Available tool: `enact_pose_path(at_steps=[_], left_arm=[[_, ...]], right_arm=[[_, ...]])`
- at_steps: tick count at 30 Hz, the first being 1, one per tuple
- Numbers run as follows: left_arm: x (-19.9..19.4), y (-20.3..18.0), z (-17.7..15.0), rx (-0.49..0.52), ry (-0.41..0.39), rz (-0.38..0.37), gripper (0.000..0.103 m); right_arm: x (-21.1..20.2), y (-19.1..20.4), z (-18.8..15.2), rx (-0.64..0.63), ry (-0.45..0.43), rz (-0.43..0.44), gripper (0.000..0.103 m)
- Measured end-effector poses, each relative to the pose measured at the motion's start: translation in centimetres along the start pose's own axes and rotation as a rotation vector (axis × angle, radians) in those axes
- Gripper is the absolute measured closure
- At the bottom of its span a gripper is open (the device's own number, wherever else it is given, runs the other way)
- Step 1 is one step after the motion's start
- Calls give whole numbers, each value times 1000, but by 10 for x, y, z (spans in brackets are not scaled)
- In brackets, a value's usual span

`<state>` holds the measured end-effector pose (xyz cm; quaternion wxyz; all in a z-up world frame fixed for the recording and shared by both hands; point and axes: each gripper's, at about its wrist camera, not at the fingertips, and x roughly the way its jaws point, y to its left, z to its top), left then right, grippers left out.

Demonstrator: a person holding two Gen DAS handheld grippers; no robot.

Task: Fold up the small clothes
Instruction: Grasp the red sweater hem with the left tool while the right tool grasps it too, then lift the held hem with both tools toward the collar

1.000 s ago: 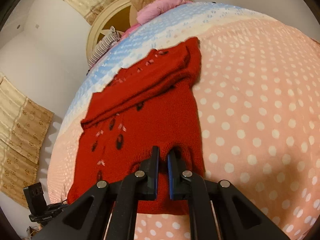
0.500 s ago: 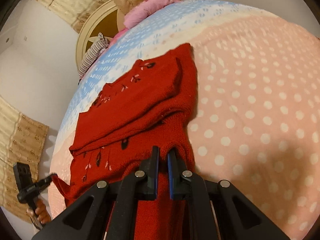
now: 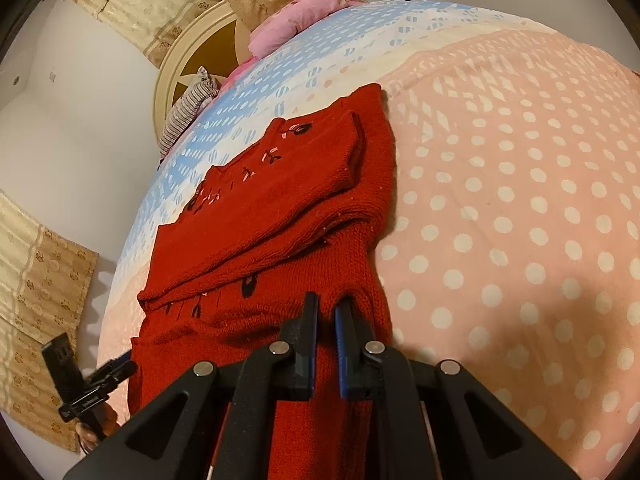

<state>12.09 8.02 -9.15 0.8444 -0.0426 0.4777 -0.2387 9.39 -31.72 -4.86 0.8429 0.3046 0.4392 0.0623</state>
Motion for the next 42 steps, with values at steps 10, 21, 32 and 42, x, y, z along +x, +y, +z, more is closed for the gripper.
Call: enact_pose_path(at_steps=[10, 21, 32, 42], left_arm=[[-12, -23, -13, 39, -181, 30, 76], [3, -15, -6, -39, -157, 20, 67], [3, -10, -9, -81, -170, 0, 87], [5, -8, -7, -94, -168, -1, 85]], right_arm=[[0, -1, -3, 11, -13, -1, 96], [0, -4, -6, 20, -23, 9, 96], [-39, -25, 6, 184, -151, 346, 89], [-64, -22, 4, 7, -191, 132, 63]])
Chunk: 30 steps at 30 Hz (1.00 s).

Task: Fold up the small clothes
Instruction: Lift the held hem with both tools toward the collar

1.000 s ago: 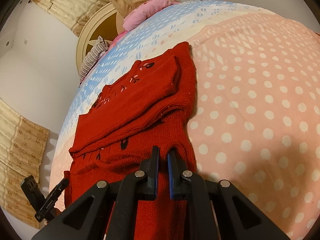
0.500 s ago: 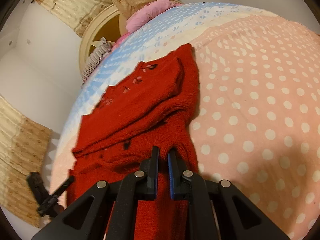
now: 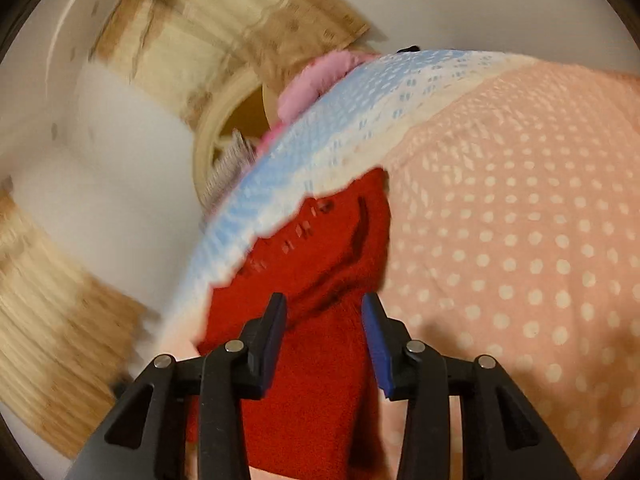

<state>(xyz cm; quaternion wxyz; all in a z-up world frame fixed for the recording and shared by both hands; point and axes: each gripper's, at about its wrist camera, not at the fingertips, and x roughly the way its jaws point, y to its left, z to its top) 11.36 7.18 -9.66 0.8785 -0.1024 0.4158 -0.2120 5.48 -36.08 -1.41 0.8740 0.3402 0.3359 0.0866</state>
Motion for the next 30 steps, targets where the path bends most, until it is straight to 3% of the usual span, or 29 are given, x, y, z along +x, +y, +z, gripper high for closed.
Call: enact_pose_path(at_steps=[5, 9, 12, 14, 19, 30], left_arm=[[3, -3, 2, -3, 6, -23, 60], [8, -12, 5, 30, 5, 2, 54], [9, -12, 5, 28, -3, -1, 58], [10, -14, 4, 33, 3, -16, 90], [5, -15, 3, 18, -7, -27, 90], [-34, -28, 21, 2, -97, -65, 90]], right_arm=[[38, 26, -15, -248, 88, -144, 63], [65, 29, -26, -352, 142, -210, 63], [69, 35, -29, -412, 137, -268, 65], [69, 37, -31, -440, 137, -308, 85], [53, 42, -33, -419, 101, -335, 94], [-1, 90, -39, -490, -75, -367, 95]])
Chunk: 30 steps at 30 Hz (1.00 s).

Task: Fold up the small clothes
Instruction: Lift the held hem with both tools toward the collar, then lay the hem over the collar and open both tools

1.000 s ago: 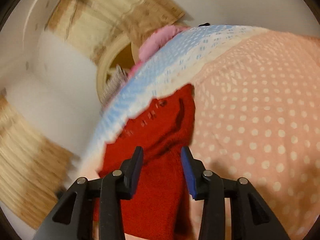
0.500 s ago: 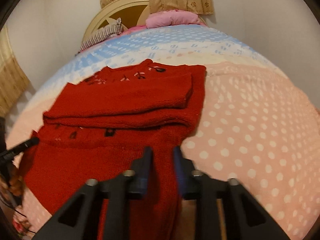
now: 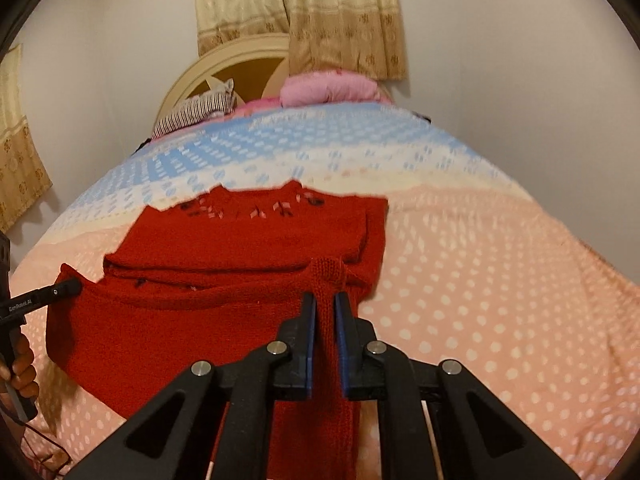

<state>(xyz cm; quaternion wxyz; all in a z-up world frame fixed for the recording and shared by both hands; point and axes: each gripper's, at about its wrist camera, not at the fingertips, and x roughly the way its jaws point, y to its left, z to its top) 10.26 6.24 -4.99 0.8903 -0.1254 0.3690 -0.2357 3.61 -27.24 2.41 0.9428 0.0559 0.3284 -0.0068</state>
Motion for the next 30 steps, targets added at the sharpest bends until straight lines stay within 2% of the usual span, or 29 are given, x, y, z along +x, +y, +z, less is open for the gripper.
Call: enact_pose_path(at_steps=[4, 13, 22, 30], left_arm=[[-2, -3, 11, 19, -16, 18, 90], [12, 6, 42, -42, -27, 47, 90], [33, 11, 69, -59, -31, 66, 90], [62, 15, 99, -63, -26, 96, 90]], right_arm=[[-14, 5, 14, 5, -54, -11, 95], [-14, 12, 34, -4, -94, -39, 95], [11, 11, 58, -20, -100, -60, 95], [53, 2, 79, -4, -67, -76, 95]])
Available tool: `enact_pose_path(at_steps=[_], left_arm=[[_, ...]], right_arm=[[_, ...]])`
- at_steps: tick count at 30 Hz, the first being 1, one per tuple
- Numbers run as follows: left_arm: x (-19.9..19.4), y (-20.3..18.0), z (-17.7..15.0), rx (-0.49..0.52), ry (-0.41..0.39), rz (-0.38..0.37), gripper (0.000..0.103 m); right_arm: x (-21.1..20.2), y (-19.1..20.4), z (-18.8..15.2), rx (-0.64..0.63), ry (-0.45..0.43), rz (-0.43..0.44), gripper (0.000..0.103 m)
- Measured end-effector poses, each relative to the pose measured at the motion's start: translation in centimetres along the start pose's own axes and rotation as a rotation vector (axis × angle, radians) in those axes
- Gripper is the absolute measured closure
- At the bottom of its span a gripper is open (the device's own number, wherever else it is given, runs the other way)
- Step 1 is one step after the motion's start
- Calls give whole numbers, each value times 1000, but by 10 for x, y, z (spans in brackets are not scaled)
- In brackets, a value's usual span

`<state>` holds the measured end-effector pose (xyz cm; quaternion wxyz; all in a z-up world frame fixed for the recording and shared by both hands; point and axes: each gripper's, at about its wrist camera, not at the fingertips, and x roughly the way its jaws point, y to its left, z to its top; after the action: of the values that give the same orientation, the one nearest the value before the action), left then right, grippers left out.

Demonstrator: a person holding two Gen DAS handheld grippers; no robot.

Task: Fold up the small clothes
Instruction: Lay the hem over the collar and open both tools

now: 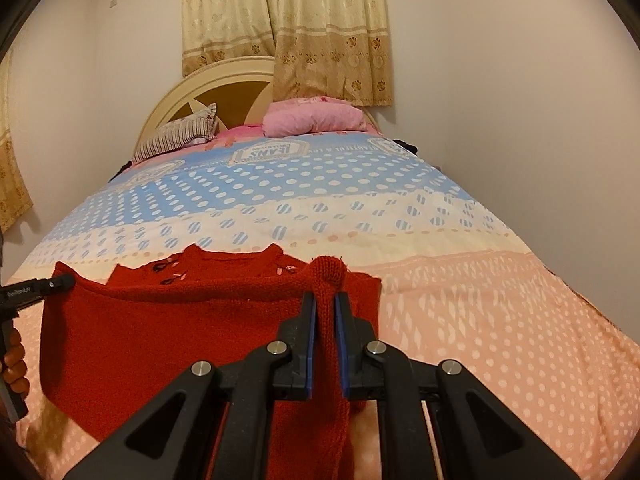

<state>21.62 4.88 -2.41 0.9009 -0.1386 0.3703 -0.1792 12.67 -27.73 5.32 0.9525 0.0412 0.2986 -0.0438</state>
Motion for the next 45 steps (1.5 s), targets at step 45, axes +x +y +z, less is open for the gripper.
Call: enact_pose_path(at_steps=[45], left_arm=[[135, 51, 69, -157, 170, 213, 67]], right_arm=[[238, -14, 34, 60, 331, -68, 92]])
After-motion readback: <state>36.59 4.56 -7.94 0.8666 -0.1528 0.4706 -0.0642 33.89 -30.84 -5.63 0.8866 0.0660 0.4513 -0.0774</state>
